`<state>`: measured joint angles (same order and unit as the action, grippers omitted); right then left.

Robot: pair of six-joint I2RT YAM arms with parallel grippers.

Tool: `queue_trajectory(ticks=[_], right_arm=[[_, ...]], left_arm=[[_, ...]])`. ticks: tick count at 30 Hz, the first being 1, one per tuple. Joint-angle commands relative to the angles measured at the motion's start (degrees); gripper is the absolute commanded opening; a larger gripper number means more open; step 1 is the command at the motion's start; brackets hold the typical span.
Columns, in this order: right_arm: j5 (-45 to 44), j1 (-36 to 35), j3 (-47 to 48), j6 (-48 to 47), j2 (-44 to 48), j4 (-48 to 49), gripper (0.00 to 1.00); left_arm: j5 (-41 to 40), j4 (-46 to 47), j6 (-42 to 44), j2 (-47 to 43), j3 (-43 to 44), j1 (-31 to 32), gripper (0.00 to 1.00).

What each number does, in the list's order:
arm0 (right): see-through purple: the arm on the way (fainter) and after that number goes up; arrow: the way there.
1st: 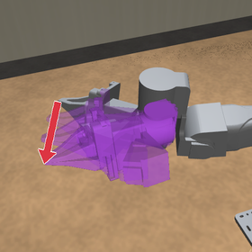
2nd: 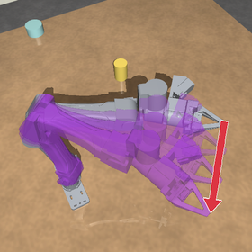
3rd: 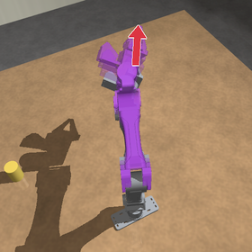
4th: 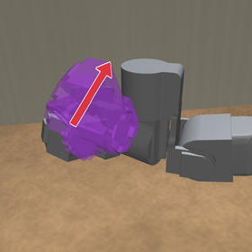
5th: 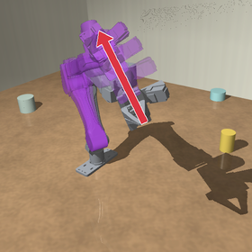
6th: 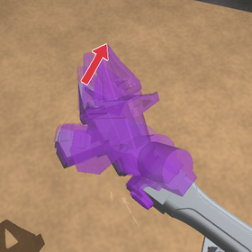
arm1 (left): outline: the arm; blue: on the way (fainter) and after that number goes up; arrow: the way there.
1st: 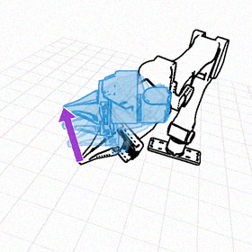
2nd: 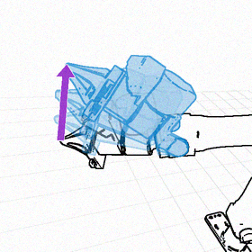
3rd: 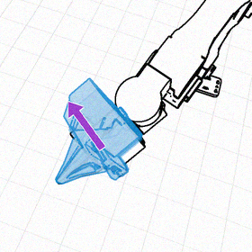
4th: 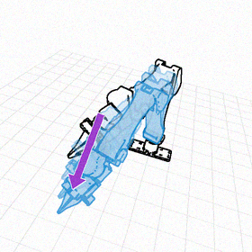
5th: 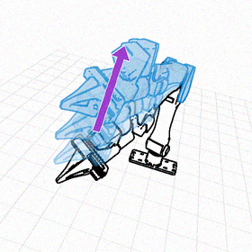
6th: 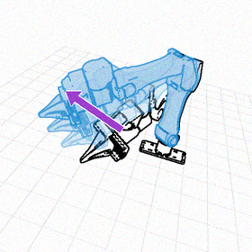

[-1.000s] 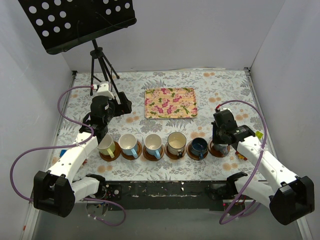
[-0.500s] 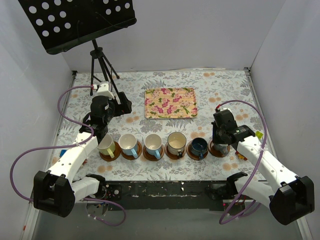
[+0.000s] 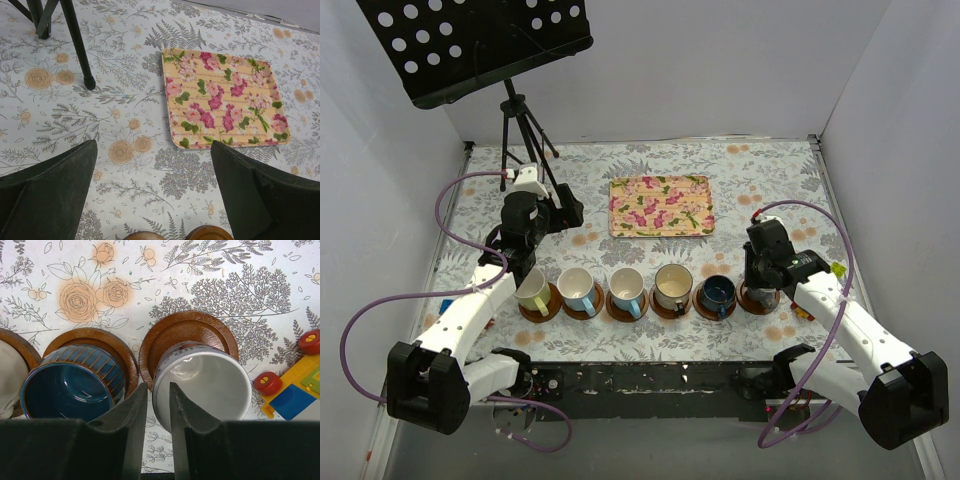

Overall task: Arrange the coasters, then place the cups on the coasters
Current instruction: Place the cup on the coaster.

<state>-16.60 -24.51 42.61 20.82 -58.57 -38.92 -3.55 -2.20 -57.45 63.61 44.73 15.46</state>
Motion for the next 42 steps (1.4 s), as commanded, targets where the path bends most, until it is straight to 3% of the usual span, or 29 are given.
queue_trajectory(ticks=[1, 5, 26, 34, 42], right_arm=[[-1.2, -0.1, 1.8, -0.2, 0.7, 0.3, 0.34], [-0.9, -0.1, 1.8, -0.3, 1.3, 0.2, 0.44], [-0.6, -0.1, 9.2, -2.3, 5.7, -2.6, 0.47], [6.5, 0.0, 9.4, -3.5, 5.2, 6.0, 0.48], [3.9, 0.0, 11.0, -5.7, 5.4, 14.8, 0.48]], left_arm=[[0.3, -0.3, 0.1, -0.8, 1.9, -0.2, 0.98], [0.1, -0.2, 0.1, -0.9, 1.8, -0.3, 0.98], [-3.0, -0.3, -2.1, -1.9, 1.4, -0.2, 0.98], [-10.3, -1.8, -4.2, -3.8, 1.5, -0.3, 0.98], [-19.3, -3.0, -3.8, -6.6, 1.8, -0.3, 0.98]])
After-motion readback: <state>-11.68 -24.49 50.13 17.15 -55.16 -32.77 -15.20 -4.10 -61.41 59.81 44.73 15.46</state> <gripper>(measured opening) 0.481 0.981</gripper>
